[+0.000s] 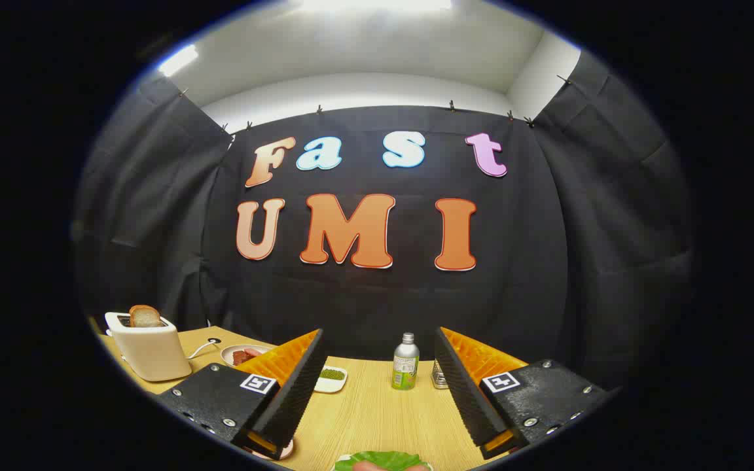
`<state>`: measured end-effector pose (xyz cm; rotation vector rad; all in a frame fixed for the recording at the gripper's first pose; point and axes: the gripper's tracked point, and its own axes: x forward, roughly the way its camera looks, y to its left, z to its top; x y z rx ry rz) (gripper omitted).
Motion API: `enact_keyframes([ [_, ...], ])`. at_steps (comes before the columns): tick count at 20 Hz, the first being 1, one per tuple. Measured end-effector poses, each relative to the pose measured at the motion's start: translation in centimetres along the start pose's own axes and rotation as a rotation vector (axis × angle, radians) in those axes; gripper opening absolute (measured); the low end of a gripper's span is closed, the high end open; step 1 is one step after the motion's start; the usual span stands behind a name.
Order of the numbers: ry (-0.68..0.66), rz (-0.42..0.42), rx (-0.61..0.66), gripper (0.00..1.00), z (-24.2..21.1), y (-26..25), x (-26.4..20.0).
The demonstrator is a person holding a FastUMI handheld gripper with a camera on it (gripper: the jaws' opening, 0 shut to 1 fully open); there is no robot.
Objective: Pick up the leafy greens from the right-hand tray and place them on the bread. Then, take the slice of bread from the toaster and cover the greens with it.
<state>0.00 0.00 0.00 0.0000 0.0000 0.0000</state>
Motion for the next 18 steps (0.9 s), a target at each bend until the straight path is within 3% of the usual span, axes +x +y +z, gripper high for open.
enact_keyframes([
  [11, -0.046, 0.029, 0.014, 0.99, 2.6, 1.2, -0.2],
  [18, 0.012, 0.054, 0.048, 0.99, 2.5, 1.3, -0.1],
])
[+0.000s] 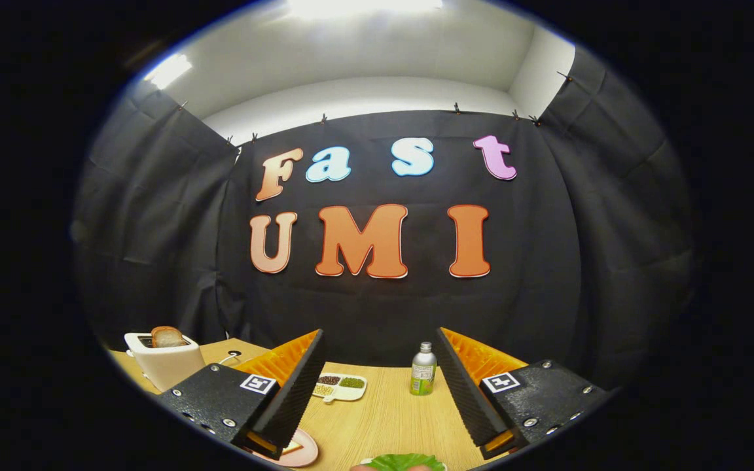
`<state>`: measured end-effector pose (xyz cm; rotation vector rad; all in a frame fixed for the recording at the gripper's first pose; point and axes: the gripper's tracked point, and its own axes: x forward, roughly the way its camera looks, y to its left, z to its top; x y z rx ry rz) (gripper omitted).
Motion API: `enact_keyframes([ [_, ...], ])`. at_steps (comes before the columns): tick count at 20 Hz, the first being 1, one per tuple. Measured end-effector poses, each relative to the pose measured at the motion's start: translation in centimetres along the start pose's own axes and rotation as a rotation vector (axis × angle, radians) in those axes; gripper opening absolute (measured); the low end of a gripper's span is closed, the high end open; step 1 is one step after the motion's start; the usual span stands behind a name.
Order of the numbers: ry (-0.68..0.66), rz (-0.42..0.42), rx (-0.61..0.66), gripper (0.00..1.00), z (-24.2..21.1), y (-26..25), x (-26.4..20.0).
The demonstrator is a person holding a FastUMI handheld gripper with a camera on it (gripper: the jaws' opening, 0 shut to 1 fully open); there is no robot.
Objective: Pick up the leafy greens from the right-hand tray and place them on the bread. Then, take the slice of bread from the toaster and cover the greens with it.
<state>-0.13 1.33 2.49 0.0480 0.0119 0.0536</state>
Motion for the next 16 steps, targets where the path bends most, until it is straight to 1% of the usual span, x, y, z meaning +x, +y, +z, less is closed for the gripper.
enact_keyframes([
  [7, 0.155, 0.044, -0.026, 0.99, -2.6, -0.1, -0.3],
  [14, 0.414, 0.045, 0.040, 0.99, -9.0, -0.7, -0.4],
  [16, 0.484, 0.040, 0.039, 0.99, -10.9, -0.9, -0.5],
])
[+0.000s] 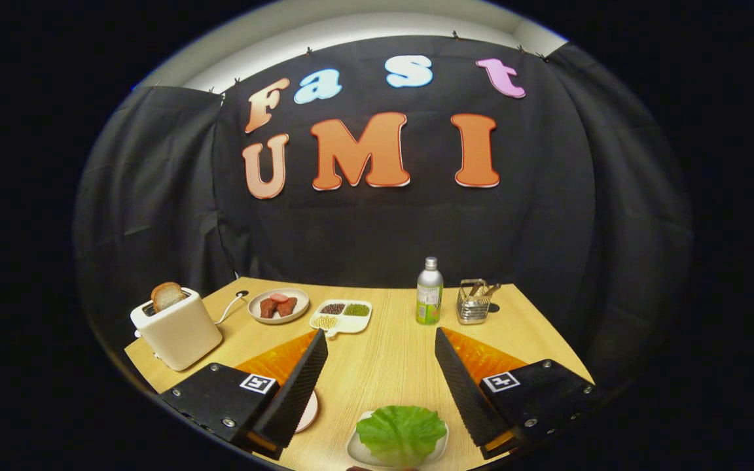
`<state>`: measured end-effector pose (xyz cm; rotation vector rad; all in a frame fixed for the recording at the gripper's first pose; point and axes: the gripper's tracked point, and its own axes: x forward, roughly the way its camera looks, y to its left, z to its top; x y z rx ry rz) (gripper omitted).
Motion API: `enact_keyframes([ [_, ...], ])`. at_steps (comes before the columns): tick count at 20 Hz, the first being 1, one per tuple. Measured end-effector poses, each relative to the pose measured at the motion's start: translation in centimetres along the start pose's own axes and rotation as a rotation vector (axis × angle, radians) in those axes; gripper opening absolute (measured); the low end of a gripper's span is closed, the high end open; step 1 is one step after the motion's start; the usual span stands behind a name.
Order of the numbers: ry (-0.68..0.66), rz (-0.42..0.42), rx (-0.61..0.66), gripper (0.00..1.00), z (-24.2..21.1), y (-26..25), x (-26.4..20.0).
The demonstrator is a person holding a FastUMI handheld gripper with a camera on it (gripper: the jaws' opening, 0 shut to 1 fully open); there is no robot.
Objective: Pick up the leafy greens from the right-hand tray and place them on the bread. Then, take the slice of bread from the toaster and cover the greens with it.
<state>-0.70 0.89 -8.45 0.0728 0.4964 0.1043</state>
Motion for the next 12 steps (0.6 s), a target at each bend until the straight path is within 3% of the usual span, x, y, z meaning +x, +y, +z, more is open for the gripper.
enact_keyframes([
  [4, 0.129, -0.011, -0.017, 0.99, -3.5, -0.3, 1.1],
  [12, 0.374, 0.048, -0.055, 0.99, -10.7, 0.7, 1.7],
])
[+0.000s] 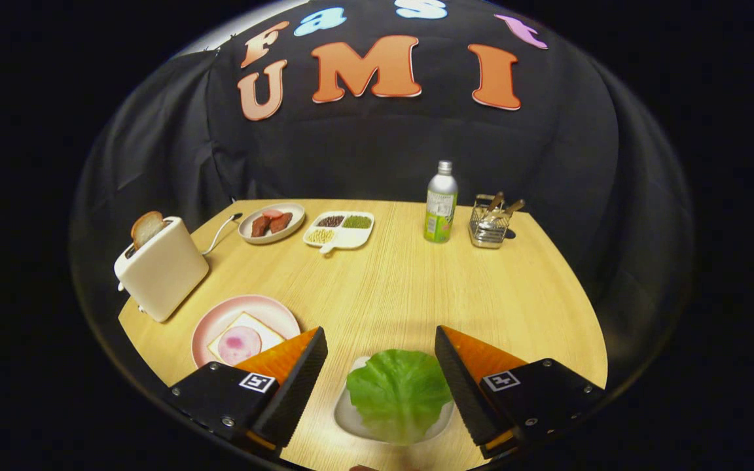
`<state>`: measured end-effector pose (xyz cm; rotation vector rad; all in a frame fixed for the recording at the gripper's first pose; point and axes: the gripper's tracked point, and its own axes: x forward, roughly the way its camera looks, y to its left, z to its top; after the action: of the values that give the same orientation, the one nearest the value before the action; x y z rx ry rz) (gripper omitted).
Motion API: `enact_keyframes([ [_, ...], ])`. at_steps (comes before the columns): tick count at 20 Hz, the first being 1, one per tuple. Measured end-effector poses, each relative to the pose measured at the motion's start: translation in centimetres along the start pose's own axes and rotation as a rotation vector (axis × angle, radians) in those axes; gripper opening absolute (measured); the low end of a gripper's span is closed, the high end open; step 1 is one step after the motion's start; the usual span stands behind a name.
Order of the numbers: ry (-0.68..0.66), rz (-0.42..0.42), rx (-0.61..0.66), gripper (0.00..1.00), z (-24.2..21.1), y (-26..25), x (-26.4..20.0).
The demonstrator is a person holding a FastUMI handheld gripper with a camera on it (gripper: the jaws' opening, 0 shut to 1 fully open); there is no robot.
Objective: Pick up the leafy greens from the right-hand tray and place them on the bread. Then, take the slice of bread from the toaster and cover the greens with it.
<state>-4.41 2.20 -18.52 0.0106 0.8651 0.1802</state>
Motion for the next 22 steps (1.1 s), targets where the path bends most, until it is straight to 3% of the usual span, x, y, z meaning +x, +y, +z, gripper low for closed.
enact_keyframes([
  [17, 0.288, -0.018, -0.006, 0.99, -9.0, -1.6, 3.3],
  [22, 0.316, -0.024, -0.027, 0.91, -10.3, -1.6, 4.2],
])
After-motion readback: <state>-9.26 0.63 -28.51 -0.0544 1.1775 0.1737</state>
